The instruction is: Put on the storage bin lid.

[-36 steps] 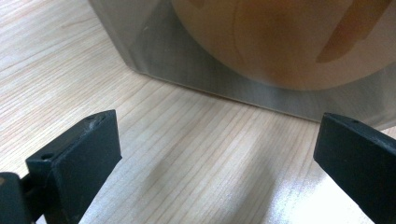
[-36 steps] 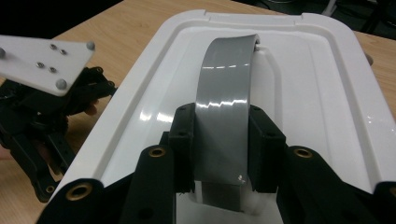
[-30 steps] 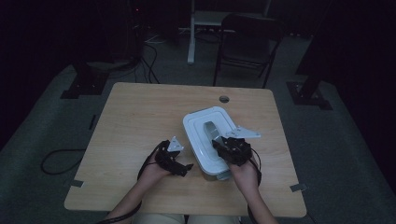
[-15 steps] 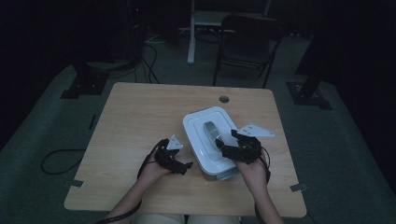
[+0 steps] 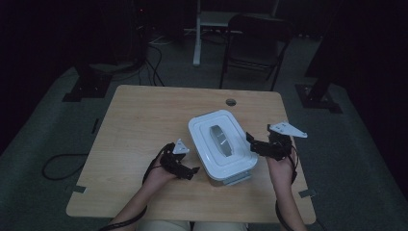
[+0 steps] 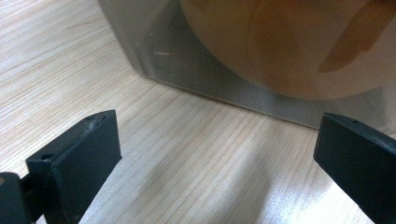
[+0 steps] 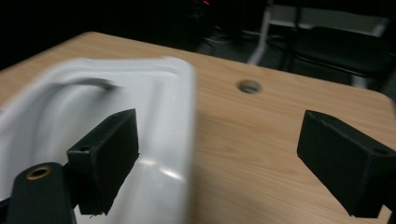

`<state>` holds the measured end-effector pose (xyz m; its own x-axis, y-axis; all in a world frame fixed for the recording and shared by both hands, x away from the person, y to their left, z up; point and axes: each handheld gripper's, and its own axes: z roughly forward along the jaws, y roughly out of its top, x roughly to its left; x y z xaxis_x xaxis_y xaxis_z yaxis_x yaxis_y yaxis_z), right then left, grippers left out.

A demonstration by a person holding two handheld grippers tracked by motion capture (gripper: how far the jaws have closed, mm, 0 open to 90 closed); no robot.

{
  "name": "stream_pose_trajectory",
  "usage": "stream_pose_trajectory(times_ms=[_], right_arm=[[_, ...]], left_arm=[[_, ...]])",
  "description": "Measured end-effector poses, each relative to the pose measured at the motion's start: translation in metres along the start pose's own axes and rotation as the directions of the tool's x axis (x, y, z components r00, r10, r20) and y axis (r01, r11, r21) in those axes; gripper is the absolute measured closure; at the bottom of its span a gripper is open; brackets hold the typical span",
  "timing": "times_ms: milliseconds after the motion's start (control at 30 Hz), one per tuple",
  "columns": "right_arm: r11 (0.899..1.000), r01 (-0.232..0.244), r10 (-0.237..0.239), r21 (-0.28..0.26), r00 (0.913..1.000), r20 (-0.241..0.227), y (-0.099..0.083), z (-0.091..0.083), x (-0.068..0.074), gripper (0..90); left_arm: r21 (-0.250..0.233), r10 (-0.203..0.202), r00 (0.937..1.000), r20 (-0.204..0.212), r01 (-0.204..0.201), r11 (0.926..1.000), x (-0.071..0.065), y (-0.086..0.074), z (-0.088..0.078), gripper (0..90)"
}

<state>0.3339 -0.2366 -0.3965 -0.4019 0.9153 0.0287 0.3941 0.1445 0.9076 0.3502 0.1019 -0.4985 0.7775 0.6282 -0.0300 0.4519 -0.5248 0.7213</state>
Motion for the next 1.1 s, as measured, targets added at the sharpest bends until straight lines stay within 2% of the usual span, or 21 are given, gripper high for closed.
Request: stream_pose_trajectory(times_ms=[167,300,467,567,700,900,967,1033,1100], right_arm=[[1.0,-0.024,0.024,-0.005,0.9974,0.069,-0.011,0.008,-0.022,12.3],[0.999,-0.053,0.052,0.005,0.994,0.096,-0.024,0.017,-0.038,12.4],[0.996,-0.076,0.069,0.054,0.9896,0.126,-0.047,0.033,-0.051,12.4],[0.993,-0.082,0.071,0.088,0.9897,0.124,-0.06,0.041,-0.053,12.4],[0.989,-0.085,0.073,0.122,0.9926,0.097,-0.075,0.05,-0.05,12.4],[0.984,-0.065,0.059,0.164,0.9974,0.041,-0.091,0.059,-0.036,12.4],[0.984,-0.052,0.049,0.169,0.9985,0.025,-0.093,0.061,-0.031,13.6],[0.983,-0.059,0.052,0.173,0.9977,0.043,-0.095,0.061,-0.028,13.3],[0.982,-0.07,0.064,0.178,0.9972,0.04,-0.096,0.061,-0.029,13.0]], left_arm=[[-0.006,-0.006,1.0,-0.001,0.006,1.0,0.001,0.001,0.0,1.3],[-0.003,-0.004,1.0,-0.003,0.004,1.0,0.002,0.001,0.001,1.3],[-0.002,-0.01,0.9999,-0.007,0.01,0.9999,0.004,0.002,0.002,1.3],[0.002,-0.006,0.9999,-0.013,0.006,1.0,0.005,0.002,0.003,1.3],[0.001,-0.013,0.9998,-0.014,0.013,0.9999,0.006,0.004,0.004,1.3],[-0.006,-0.029,0.9992,-0.028,0.028,0.9996,0.011,0.008,0.004,1.3],[-0.001,-0.02,0.9993,-0.033,0.02,0.9998,0.011,0.009,0.004,1.3],[0.006,-0.015,0.999,-0.042,0.016,0.9999,0.012,0.011,0.005,1.3],[-0.001,-0.02,0.9991,-0.037,0.02,0.9998,0.012,0.012,0.004,1.3]])
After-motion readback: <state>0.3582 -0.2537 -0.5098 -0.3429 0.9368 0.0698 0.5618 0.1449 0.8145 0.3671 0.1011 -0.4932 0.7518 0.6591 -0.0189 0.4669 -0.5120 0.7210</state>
